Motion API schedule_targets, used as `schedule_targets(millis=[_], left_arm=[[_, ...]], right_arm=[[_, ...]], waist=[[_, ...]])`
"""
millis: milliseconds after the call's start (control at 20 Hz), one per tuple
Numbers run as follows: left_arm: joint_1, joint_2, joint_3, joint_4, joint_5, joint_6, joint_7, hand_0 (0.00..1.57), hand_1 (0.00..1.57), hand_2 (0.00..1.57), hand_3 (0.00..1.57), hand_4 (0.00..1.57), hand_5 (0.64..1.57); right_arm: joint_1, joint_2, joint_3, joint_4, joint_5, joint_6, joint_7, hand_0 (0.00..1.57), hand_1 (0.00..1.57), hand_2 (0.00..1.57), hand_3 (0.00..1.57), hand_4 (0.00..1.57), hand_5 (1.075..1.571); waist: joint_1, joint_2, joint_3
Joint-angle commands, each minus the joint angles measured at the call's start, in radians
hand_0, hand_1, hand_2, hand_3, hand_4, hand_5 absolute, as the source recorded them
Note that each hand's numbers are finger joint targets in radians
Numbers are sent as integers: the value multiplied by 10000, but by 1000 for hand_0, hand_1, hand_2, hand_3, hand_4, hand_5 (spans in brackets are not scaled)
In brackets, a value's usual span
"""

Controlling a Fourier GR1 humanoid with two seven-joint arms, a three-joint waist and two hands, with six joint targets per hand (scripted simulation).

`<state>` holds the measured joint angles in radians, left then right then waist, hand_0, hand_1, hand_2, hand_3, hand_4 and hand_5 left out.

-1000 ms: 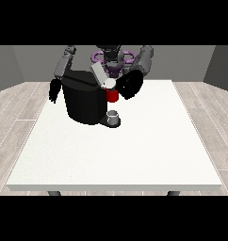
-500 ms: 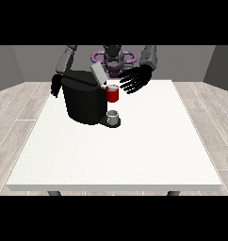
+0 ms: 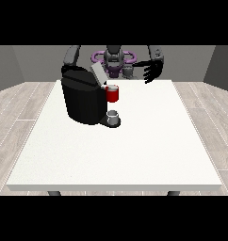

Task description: Insert the coffee pod into the coffee machine and close the lid

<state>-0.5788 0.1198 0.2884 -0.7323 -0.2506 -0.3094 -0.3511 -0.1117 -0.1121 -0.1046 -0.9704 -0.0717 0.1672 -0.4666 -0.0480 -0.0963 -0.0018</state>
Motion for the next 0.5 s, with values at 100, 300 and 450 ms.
schedule_targets(millis=[100,300,450], left_arm=[[2319,-262,59,309,245,-302,-473,0,0,0,0,301,1571],[3312,134,389,495,513,-577,-495,0,0,0,0,234,1571],[3739,247,448,419,635,-702,-264,0,0,0,0,322,1571]], right_arm=[[794,602,1396,-1690,916,-435,953,0,0,0,0,13,1571],[914,1100,2612,-3194,749,-1051,2013,0,0,0,0,285,1571],[1004,1110,3078,-4252,1017,-1279,2455,0,0,0,0,209,1571]], waist=[[-104,-1918,2],[-345,-2919,1],[-398,-3319,8]])
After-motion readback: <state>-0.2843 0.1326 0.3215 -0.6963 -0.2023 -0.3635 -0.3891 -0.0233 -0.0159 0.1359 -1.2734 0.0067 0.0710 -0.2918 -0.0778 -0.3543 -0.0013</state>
